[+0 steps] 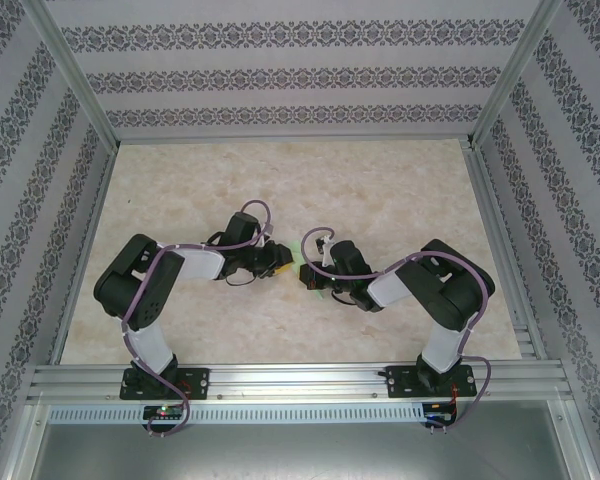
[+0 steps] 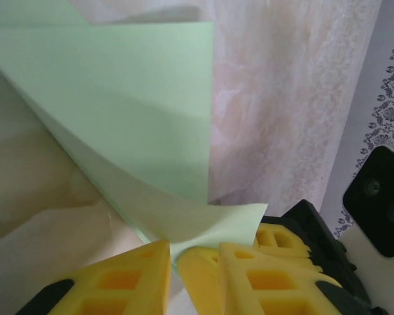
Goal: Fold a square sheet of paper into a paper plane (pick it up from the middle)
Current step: Fold the wing for the fifth time at the center of the table.
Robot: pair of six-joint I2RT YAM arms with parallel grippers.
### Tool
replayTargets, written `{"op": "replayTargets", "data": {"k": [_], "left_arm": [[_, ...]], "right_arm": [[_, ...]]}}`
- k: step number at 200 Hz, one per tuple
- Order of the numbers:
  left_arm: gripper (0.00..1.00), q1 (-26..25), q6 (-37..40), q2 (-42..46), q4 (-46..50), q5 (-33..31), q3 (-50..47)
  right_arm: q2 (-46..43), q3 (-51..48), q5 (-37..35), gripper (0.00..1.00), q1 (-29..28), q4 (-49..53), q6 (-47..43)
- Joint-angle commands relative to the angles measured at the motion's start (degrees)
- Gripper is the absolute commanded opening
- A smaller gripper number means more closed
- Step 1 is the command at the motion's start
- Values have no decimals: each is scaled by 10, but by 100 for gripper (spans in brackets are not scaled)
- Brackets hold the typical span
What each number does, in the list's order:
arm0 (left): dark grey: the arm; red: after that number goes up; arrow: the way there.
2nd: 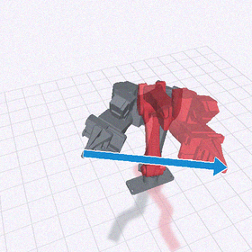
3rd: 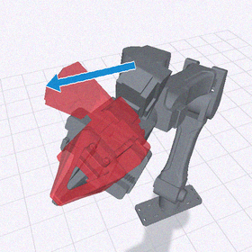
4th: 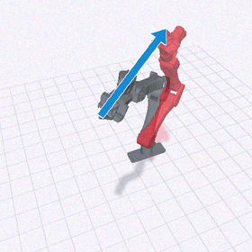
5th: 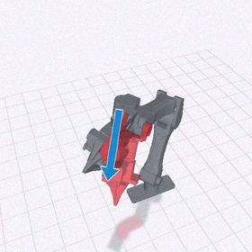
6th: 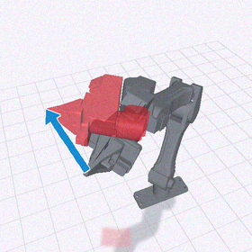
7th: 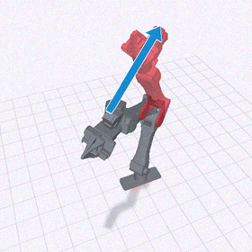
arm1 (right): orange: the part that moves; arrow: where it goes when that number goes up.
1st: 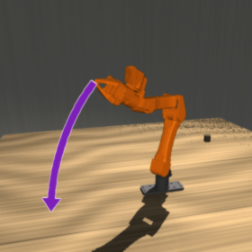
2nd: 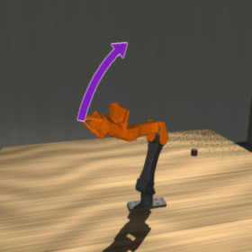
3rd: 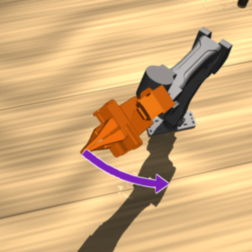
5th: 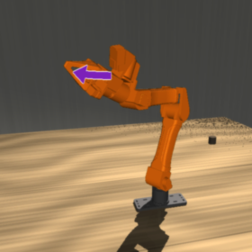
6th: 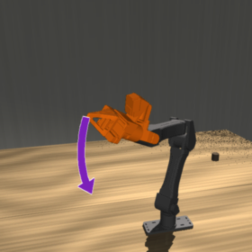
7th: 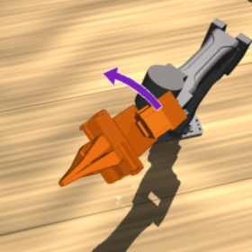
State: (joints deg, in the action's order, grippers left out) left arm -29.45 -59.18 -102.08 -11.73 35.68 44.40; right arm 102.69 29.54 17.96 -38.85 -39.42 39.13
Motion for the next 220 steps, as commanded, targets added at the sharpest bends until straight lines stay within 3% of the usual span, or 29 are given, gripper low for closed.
{"op": "replayTargets", "data": {"k": [1,155,220], "left_arm": [[25,-9,8,-10,-26,10,11],[19,-11,5,-32,-85,16,9],[17,-12,22,-40,-61,2,18]], "right_arm": [[14,10,3,1,7,14,8],[29,4,5,0,13,8,22],[33,2,7,0,16,8,20]]}}
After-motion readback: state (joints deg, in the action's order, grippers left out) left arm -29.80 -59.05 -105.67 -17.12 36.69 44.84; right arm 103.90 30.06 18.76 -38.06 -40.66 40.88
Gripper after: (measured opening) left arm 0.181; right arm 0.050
